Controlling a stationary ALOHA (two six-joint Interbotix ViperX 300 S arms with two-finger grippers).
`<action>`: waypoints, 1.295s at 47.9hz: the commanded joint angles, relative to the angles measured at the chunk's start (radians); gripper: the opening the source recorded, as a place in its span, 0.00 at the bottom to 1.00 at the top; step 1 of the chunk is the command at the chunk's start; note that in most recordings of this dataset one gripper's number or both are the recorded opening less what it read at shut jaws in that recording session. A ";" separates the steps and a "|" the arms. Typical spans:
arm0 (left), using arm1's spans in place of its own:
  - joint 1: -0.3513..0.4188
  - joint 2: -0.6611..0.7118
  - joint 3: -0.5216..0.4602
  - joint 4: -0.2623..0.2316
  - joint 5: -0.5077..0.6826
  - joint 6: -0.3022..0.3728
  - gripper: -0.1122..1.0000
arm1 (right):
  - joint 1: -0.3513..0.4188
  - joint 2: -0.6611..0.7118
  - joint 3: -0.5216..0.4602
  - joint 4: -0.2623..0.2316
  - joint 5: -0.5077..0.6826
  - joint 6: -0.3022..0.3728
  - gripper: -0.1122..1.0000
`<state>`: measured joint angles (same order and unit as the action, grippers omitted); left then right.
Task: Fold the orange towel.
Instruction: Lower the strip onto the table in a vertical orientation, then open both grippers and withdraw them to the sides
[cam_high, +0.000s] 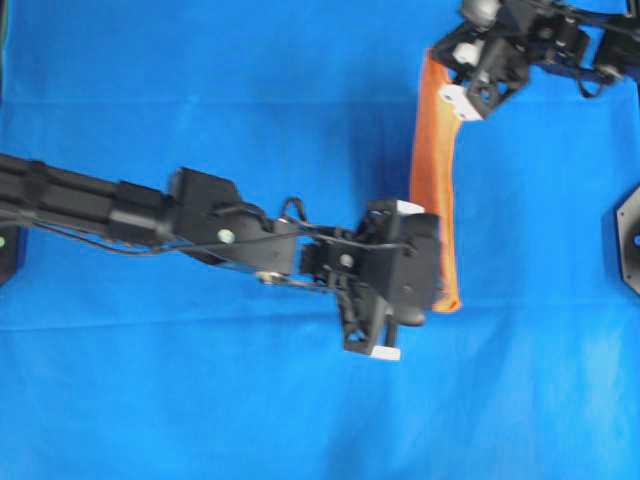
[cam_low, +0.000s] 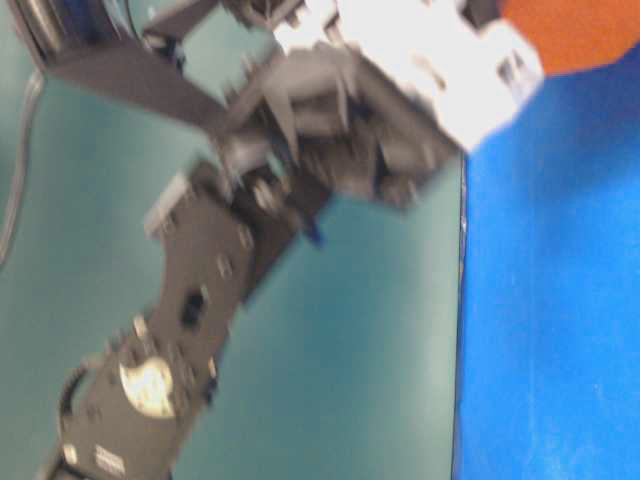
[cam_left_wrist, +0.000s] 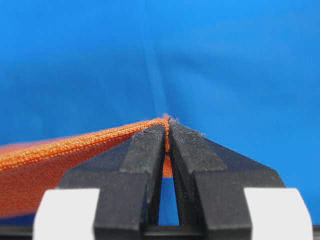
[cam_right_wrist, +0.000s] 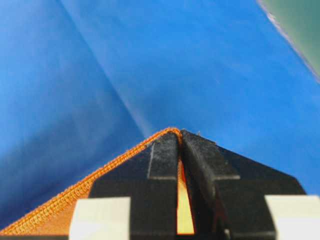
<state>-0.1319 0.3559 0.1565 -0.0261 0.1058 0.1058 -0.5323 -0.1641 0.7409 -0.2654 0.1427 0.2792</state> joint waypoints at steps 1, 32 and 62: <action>-0.031 -0.067 0.054 -0.005 -0.006 -0.028 0.12 | 0.003 0.049 -0.083 -0.006 -0.031 0.002 0.14; -0.044 -0.152 0.284 -0.005 -0.037 -0.100 0.12 | 0.061 0.212 -0.212 0.002 -0.034 0.015 0.14; -0.026 -0.155 0.290 -0.005 -0.035 -0.098 0.77 | 0.086 0.206 -0.190 -0.005 -0.032 0.005 0.68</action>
<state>-0.1611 0.2347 0.4525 -0.0276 0.0706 0.0046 -0.4495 0.0629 0.5553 -0.2669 0.1166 0.2853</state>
